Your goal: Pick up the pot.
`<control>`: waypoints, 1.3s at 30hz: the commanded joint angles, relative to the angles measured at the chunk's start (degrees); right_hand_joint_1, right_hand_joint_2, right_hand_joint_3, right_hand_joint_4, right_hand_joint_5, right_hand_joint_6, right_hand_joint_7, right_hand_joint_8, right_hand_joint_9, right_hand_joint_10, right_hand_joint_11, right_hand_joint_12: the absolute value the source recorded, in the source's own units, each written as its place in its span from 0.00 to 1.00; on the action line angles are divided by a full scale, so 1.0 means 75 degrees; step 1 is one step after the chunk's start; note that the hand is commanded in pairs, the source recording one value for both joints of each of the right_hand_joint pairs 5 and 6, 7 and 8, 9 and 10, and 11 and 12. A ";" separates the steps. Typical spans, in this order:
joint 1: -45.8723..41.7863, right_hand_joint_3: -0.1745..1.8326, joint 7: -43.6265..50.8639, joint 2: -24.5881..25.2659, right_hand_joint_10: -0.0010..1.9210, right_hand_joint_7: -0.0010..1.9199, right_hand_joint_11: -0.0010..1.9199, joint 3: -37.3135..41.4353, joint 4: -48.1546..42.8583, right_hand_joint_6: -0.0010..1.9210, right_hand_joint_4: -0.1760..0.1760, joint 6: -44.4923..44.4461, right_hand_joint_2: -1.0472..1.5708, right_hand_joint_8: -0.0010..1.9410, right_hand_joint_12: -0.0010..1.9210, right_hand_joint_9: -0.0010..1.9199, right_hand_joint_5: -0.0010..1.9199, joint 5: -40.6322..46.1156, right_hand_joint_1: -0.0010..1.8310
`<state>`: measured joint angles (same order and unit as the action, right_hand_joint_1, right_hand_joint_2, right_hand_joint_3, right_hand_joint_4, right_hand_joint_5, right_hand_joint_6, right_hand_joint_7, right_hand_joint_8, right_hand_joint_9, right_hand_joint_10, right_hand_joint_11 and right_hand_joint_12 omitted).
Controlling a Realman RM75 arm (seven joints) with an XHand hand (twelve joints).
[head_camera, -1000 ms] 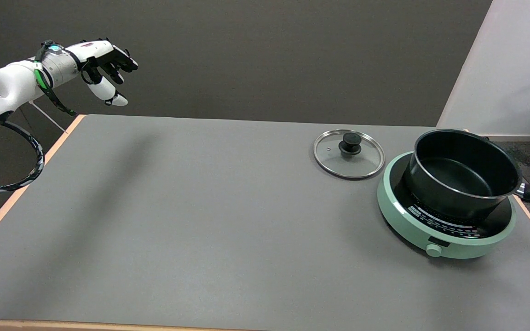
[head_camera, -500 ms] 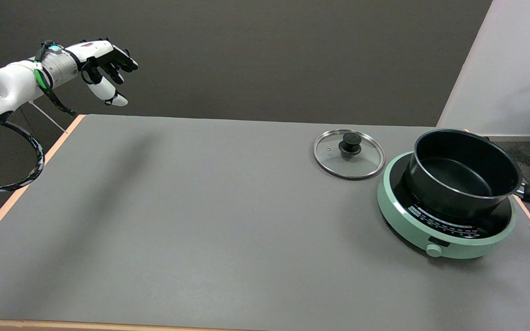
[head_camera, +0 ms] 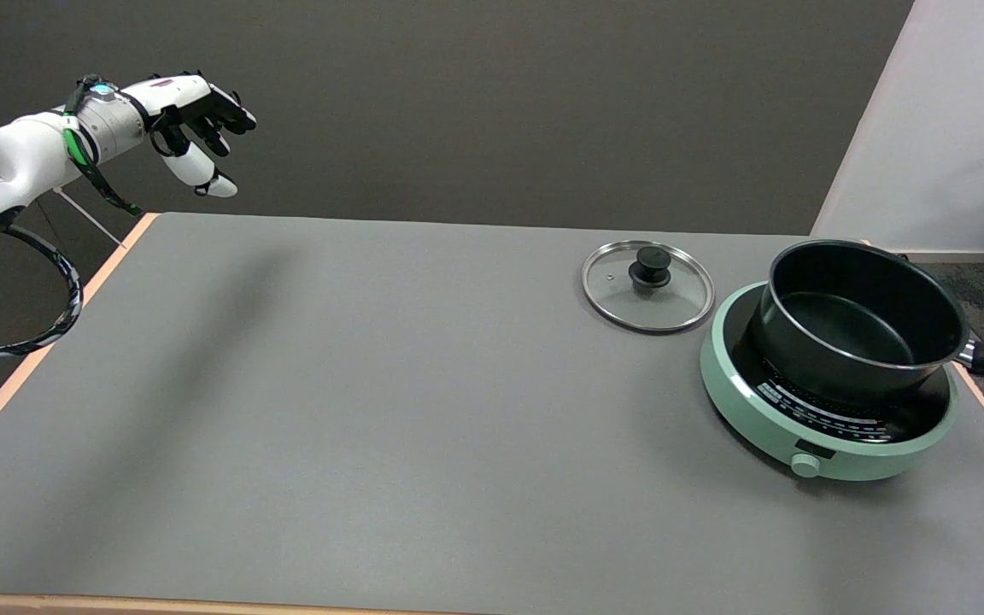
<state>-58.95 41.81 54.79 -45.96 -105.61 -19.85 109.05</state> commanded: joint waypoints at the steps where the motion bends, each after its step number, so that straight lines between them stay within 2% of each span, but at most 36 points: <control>1: -0.0365 0.76 0.0548 -0.0184 0.01 0.01 0.01 -0.0243 -0.0870 0.01 0.29 -0.0059 0.00 0.00 0.01 0.01 0.01 0.0415 0.70; 3: 0.0137 0.76 0.0328 -0.0201 0.01 0.01 0.01 -0.0106 0.0172 0.01 0.29 0.0110 0.00 0.00 0.01 0.01 0.01 0.0008 0.70; 11: 0.0297 0.76 0.0360 -0.0479 0.01 0.01 0.01 -0.0601 0.0475 0.01 0.29 0.0080 0.00 0.01 0.01 0.01 0.01 -0.0036 0.70; 28: 0.0322 0.77 0.0459 -0.0547 0.01 0.01 0.01 -0.0363 0.0498 0.01 0.29 -0.0258 0.00 0.01 0.01 0.01 0.01 0.0006 0.70; 39: 0.0184 0.78 0.0597 -0.0387 0.00 0.00 0.00 -0.0131 0.0349 0.00 0.37 -0.0290 0.00 0.00 0.00 0.00 0.00 0.0006 0.69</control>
<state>-56.97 45.25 51.26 -48.34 -102.57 -20.96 109.12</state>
